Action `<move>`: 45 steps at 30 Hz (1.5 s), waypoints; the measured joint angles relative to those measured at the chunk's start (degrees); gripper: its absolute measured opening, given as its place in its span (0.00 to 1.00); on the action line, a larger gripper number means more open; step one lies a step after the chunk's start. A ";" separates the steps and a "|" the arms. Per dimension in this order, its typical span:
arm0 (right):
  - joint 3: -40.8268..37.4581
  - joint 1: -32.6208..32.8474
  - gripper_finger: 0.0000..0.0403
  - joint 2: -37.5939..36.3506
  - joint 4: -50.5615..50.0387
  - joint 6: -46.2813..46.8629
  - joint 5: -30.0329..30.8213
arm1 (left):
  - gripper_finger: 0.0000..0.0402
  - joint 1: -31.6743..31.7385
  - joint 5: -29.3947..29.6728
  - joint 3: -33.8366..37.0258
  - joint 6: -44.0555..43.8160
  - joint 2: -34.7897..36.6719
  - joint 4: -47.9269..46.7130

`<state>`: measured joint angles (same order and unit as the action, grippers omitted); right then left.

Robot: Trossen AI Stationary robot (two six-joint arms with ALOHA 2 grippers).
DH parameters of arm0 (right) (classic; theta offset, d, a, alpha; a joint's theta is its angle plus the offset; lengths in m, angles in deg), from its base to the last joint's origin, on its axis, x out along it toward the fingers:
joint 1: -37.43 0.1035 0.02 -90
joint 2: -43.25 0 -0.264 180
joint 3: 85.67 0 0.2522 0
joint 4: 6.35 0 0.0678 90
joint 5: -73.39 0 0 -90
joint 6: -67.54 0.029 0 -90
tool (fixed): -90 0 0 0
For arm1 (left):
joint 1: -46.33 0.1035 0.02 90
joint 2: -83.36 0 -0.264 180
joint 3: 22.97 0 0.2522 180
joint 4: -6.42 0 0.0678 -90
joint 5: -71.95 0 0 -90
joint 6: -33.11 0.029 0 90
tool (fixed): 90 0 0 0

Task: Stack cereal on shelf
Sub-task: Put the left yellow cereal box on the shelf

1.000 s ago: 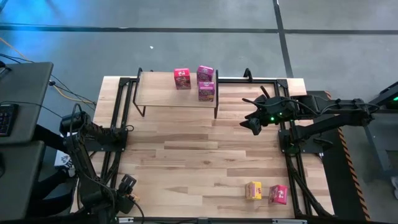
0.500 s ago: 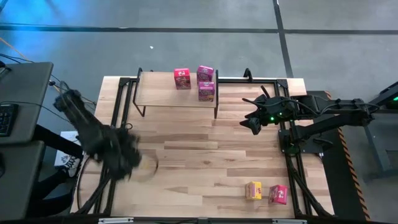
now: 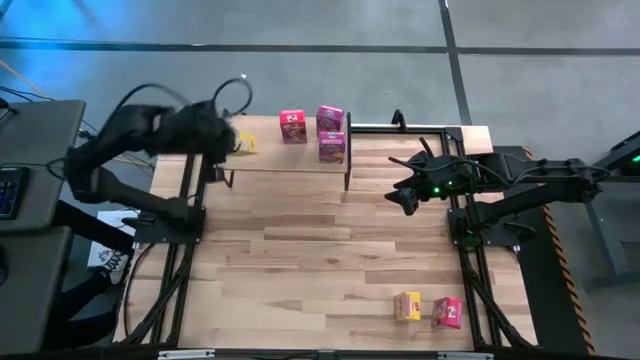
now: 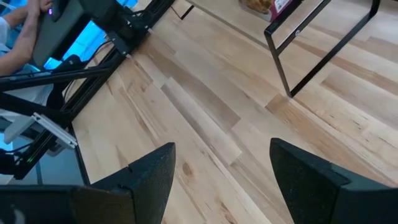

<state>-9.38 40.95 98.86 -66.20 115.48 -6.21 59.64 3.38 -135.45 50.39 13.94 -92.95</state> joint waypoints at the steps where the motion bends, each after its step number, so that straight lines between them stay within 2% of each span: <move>1: 0.00 0.00 0.64 0.19 0.04 0.00 0.11 | 0.34 3.84 -1.93 -0.02 2.74 -1.24 -0.09; 6: 0.00 0.01 0.64 1.49 0.02 2.20 0.10 | 0.34 19.52 -9.48 0.00 13.19 -8.06 1.11; 11: 0.00 0.01 0.64 3.65 0.04 3.04 -0.03 | 0.34 27.40 -15.85 0.00 19.18 -14.44 2.84; 14: 0.00 0.01 0.64 4.87 0.04 3.04 -0.61 | 0.34 29.14 -15.54 0.02 23.12 -17.12 2.91; 21: 0.00 0.01 0.64 6.32 0.07 2.93 -1.17 | 0.34 29.50 -9.33 0.02 29.30 -20.63 2.97; 34: 0.00 0.01 0.64 6.32 0.07 2.58 -1.84 | 0.35 31.38 -12.35 -0.09 29.31 -23.61 3.61; 39: 0.00 0.01 0.64 6.30 0.06 1.50 -1.83 | 0.40 31.38 -12.35 0.03 28.43 -23.20 4.98; 45: 0.00 0.01 0.64 6.30 0.07 1.49 -1.85 | 0.51 31.36 -12.33 0.04 27.82 -22.83 5.49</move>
<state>-9.38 40.96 105.16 -66.13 116.97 -8.05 91.00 -8.95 -135.40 78.21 -8.89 -87.46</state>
